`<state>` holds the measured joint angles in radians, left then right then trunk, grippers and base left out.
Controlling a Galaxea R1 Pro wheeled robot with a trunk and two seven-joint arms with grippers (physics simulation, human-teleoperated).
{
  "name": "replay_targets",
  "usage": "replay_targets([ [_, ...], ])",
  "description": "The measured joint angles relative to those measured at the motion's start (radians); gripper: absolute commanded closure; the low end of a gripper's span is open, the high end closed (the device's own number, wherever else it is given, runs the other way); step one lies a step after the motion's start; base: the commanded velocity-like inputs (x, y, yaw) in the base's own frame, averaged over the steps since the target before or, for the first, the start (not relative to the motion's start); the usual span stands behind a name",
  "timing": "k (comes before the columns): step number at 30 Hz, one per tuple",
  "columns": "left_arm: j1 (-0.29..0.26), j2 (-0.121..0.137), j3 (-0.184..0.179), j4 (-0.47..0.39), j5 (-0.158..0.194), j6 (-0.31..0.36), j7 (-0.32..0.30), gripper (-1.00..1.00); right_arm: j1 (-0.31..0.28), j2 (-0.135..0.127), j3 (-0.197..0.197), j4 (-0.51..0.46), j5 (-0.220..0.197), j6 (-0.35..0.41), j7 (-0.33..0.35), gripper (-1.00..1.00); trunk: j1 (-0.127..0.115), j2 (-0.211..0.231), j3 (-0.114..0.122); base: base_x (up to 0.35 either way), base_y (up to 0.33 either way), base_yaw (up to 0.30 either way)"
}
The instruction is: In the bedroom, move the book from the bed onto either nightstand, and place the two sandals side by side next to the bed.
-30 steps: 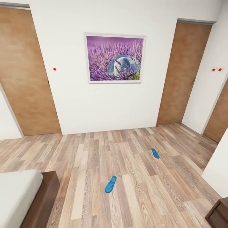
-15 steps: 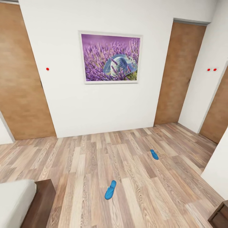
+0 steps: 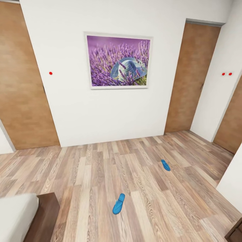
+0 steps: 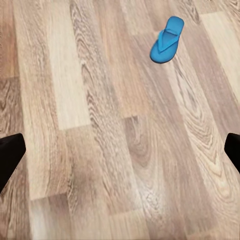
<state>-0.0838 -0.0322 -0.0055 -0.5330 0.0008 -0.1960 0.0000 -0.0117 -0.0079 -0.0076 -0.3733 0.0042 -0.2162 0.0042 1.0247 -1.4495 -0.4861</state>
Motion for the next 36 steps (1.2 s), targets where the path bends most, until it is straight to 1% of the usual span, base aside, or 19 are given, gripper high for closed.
replay_targets([
  [8, 0.0, 0.0, 0.0, 0.0, 0.0, 0.0, 0.0, -1.0, 0.0, -0.001, -0.001, 0.0, -0.001, 0.0, 0.0, -1.0, 0.0, 0.0, 0.0, 0.144, 0.11, -0.049],
  [26, 0.0, 0.0, 0.0, 0.0, -0.001, 0.0, 0.0, -1.0, 0.0, -0.001, 0.002, 0.0, -0.001, 0.0, 0.0, -1.0, 0.0, 0.0, 0.0, 0.007, 0.004, -0.249],
  [36, 0.0, 0.0, 0.0, 0.0, -0.001, 0.0, 0.0, -1.0, 0.0, 0.002, 0.002, 0.0, 0.0, 0.0, 0.0, -1.0, 0.0, 0.0, 0.0, 0.211, 0.13, -0.032],
])
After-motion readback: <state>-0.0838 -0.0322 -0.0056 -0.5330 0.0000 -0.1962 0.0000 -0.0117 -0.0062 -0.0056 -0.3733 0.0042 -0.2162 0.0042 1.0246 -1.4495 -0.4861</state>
